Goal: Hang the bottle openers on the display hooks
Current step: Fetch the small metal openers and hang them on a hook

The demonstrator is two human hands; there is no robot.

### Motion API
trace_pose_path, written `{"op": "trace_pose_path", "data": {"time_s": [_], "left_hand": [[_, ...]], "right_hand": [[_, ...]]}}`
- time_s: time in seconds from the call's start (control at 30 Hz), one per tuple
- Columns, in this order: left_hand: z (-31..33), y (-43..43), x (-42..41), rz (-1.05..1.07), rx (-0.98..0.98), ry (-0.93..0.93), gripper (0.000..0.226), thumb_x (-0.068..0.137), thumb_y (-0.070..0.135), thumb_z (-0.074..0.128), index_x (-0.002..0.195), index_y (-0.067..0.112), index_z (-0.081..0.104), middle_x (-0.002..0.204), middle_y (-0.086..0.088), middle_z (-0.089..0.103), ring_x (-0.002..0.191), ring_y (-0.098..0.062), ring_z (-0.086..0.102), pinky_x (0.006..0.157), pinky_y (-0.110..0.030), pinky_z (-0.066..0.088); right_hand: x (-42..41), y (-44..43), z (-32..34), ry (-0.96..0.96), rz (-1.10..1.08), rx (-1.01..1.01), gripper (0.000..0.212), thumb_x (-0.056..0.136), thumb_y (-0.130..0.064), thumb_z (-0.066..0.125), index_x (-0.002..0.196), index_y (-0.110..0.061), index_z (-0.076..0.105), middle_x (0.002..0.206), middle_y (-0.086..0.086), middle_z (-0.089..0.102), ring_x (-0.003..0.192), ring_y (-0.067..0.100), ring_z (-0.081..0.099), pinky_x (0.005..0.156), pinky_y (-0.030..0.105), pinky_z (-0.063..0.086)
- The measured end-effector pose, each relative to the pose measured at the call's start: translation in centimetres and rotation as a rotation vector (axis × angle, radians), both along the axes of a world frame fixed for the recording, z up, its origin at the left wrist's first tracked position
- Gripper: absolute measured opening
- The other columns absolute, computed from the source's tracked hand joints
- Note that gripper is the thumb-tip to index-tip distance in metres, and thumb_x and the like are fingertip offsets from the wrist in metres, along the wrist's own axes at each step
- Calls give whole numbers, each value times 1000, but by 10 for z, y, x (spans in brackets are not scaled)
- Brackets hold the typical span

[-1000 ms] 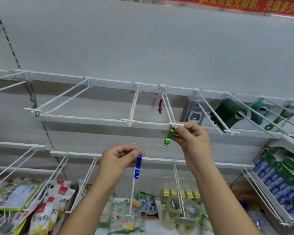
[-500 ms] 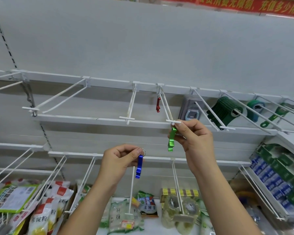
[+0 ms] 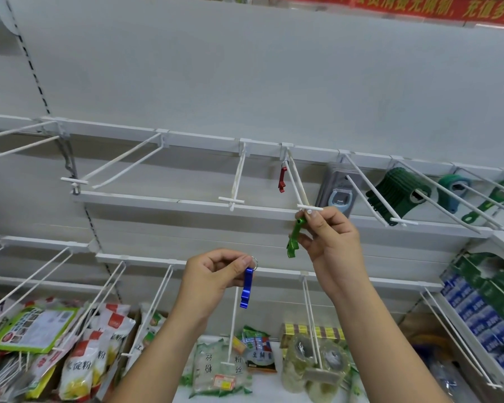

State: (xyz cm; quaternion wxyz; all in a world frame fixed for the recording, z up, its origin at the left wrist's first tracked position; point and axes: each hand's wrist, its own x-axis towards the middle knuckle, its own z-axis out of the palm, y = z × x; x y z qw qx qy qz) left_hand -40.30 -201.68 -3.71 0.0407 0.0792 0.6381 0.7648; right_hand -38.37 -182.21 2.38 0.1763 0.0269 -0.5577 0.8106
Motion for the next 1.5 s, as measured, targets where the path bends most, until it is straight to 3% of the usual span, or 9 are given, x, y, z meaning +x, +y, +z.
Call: {"op": "trace_pose_path", "data": {"time_s": [0.13, 0.27, 0.33, 0.43, 0.53, 1.03, 1.2, 1.37, 1.5], "left_hand": [[0, -1, -2, 2, 4, 2, 8, 86, 9, 71, 91, 8, 78, 86, -12, 78, 79, -28, 75, 72, -34, 61], [-2, 1, -4, -7, 12, -1, 8, 85, 9, 72, 90, 7, 78, 85, -13, 78, 78, -27, 74, 71, -34, 60], [-3, 2, -6, -7, 11, -1, 8, 85, 9, 72, 90, 7, 78, 85, -13, 78, 78, -27, 74, 72, -35, 60], [-3, 2, -8, -16, 11, 2, 8, 85, 10, 72, 89, 9, 79, 86, -13, 78, 79, -28, 74, 72, -35, 60], [-3, 2, -10, -18, 2, 0, 8, 86, 10, 71, 90, 8, 78, 86, -12, 78, 79, -27, 74, 74, -36, 61], [-3, 1, -7, -26, 1, 10, 8, 87, 8, 70, 91, 6, 77, 86, -13, 78, 82, -33, 74, 76, -39, 62], [-2, -1, -3, -14, -20, 13, 8, 87, 9, 71, 91, 9, 78, 85, -11, 78, 80, -29, 74, 76, -38, 61], [0, -3, -1, -7, -23, 17, 8, 87, 9, 71, 90, 7, 78, 85, -11, 78, 79, -28, 74, 77, -40, 61], [1, -4, -2, -2, -23, 14, 8, 87, 10, 71, 91, 7, 78, 86, -11, 78, 82, -30, 75, 78, -40, 61]], "right_hand": [[-2, 1, 0, -1, 34, -68, 8, 71, -27, 75, 73, -20, 71, 88, 8, 70, 87, 21, 67, 77, 38, 57], [-6, 4, -2, -3, 1, -92, 11, 81, -15, 66, 74, -20, 72, 84, 6, 72, 82, 21, 69, 77, 38, 58], [-8, 4, -1, -8, -42, -66, 12, 82, -13, 65, 75, -20, 72, 85, 5, 73, 78, 17, 69, 70, 31, 57], [-7, 2, 1, -3, -86, -53, 30, 88, -6, 62, 69, -25, 75, 82, -1, 74, 69, 10, 65, 61, 22, 51], [-5, 1, 1, 28, -82, -62, 39, 93, -1, 58, 67, -25, 76, 79, -3, 73, 66, 10, 60, 57, 22, 48], [-2, -4, 3, 90, -147, -43, 31, 92, -1, 60, 71, -21, 72, 81, -3, 75, 66, 7, 63, 59, 18, 50], [-9, -7, -8, 43, -163, -32, 34, 92, -4, 62, 67, -25, 72, 81, -1, 72, 65, 10, 59, 59, 23, 49], [-27, -5, -10, 0, -244, -30, 10, 90, -6, 68, 86, -14, 72, 83, 4, 72, 67, 13, 59, 55, 22, 47], [-48, -5, -7, -63, -329, -21, 9, 90, -4, 68, 93, -11, 73, 80, 6, 69, 56, 8, 52, 48, 19, 39]]}}
